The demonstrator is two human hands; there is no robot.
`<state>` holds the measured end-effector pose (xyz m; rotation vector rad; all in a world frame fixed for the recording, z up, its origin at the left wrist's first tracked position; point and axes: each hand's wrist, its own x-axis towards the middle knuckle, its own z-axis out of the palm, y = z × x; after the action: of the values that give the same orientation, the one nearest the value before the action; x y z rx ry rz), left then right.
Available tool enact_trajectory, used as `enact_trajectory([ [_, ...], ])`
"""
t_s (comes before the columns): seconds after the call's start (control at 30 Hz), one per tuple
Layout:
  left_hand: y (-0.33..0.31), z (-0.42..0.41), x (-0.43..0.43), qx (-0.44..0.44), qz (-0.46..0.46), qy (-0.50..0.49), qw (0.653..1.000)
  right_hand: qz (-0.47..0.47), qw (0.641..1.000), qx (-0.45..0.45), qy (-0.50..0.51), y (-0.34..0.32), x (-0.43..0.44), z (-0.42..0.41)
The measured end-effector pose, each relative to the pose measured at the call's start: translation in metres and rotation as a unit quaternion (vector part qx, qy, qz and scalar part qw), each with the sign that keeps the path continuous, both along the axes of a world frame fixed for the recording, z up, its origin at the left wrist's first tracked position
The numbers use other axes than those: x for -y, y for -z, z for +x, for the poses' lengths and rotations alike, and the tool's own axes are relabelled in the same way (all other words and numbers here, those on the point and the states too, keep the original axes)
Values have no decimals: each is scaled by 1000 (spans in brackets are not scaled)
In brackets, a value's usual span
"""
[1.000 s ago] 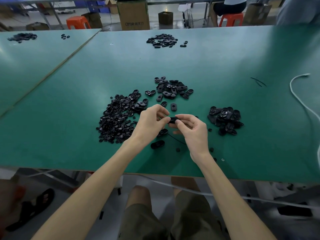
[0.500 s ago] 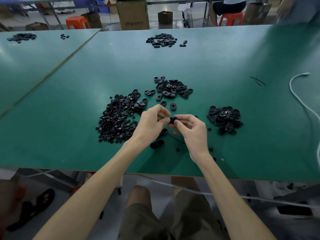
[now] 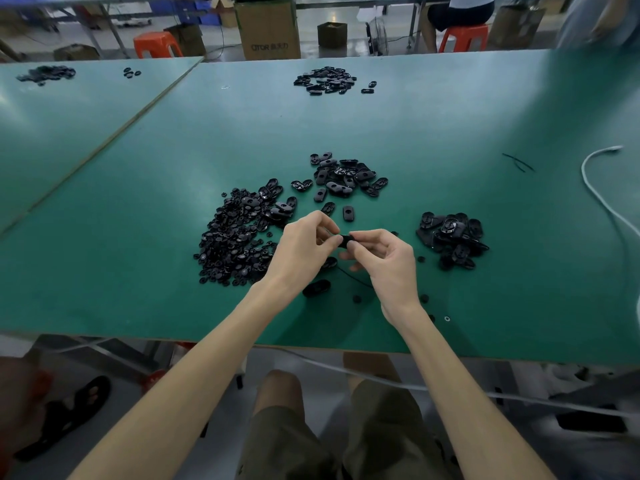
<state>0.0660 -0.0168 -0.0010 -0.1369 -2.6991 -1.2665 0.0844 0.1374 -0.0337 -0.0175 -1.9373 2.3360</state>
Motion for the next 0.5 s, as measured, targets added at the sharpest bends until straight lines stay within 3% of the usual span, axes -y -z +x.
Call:
enact_trajectory([
  [0.5, 4, -1, -4, 6, 46, -8, 999, 5, 1000, -6, 0, 1, -1, -1],
])
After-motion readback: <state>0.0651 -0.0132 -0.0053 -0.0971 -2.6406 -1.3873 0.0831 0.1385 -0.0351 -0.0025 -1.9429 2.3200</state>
